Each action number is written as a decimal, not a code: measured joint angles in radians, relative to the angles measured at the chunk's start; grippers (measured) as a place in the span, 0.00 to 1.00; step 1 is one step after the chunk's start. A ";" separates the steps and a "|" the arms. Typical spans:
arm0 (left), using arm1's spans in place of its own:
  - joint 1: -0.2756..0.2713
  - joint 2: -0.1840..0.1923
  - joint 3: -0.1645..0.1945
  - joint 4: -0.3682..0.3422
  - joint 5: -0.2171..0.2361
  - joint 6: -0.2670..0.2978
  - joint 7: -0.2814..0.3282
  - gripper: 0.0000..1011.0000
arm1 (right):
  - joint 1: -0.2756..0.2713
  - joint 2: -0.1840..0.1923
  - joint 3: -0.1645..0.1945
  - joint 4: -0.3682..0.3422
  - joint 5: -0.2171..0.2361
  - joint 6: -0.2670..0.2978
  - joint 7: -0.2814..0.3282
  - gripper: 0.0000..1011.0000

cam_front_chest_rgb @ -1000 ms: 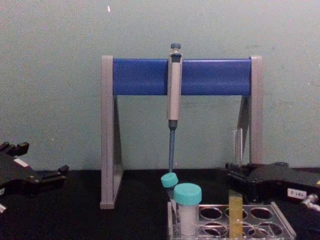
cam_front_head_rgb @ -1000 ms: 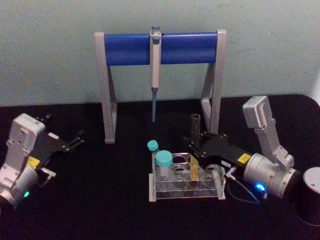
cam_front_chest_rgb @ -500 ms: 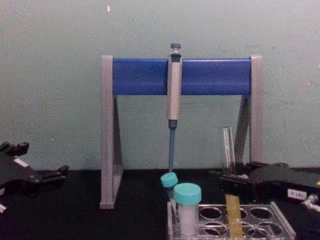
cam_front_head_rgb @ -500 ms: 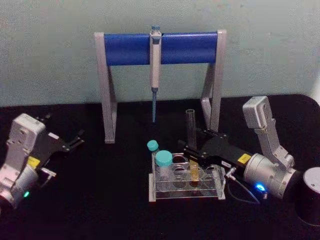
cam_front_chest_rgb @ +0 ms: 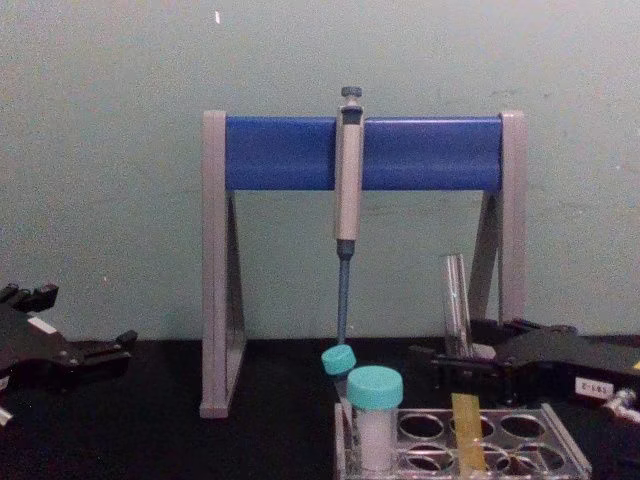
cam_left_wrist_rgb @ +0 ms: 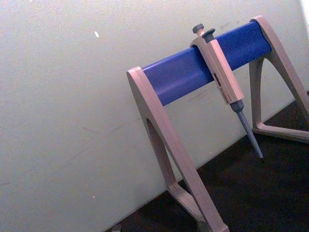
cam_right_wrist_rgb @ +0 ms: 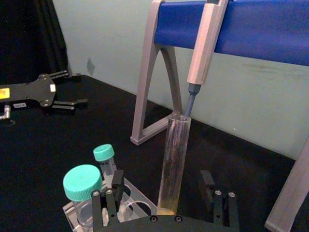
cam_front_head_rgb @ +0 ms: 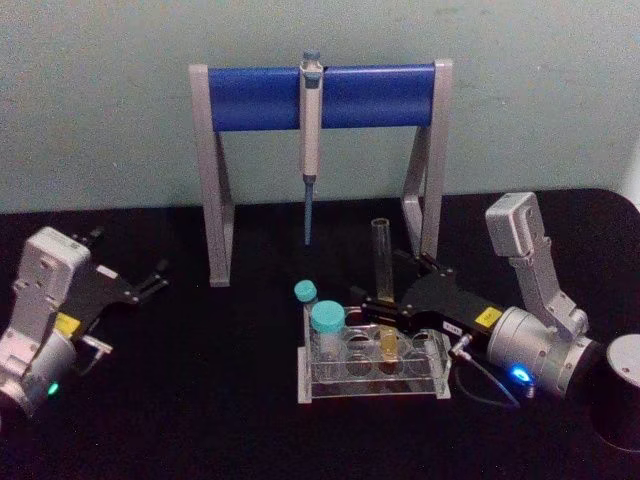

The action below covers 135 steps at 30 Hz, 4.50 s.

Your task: Pick up the test tube from the test tube rack, shake it, then place it back into the test tube rack.

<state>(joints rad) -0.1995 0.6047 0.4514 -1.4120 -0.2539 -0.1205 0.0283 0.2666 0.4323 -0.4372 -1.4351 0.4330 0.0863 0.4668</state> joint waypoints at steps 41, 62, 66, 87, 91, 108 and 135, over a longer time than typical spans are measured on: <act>0.000 0.000 0.000 0.000 0.000 0.000 0.000 1.00 | -0.261 -0.004 0.183 -0.180 -0.222 -0.053 -0.383 0.99; 0.000 0.000 0.000 0.000 0.000 0.000 0.000 1.00 | -0.222 -0.066 0.182 -0.064 -0.253 -0.045 -0.385 0.99; 0.000 0.000 0.000 0.000 0.000 0.000 0.000 1.00 | -0.223 -0.065 0.182 -0.066 -0.253 -0.045 -0.385 0.99; 0.000 0.000 0.000 0.000 0.000 0.000 0.000 1.00 | -0.225 -0.062 0.182 -0.070 -0.252 -0.045 -0.386 0.99; 0.000 0.000 0.000 0.000 0.000 0.000 0.000 1.00 | -0.225 -0.062 0.182 -0.070 -0.252 -0.045 -0.386 0.99; 0.000 0.000 0.000 0.000 0.000 0.000 0.000 1.00 | -0.225 -0.062 0.182 -0.071 -0.251 -0.045 -0.386 0.99; 0.000 0.000 0.000 0.000 0.000 0.000 0.000 1.00 | -0.225 -0.062 0.182 -0.071 -0.251 -0.045 -0.386 0.99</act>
<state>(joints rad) -0.1995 0.6047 0.4514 -1.4120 -0.2539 -0.1205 0.0283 0.0418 0.3705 -0.2554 -1.5059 0.1815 0.0413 0.0811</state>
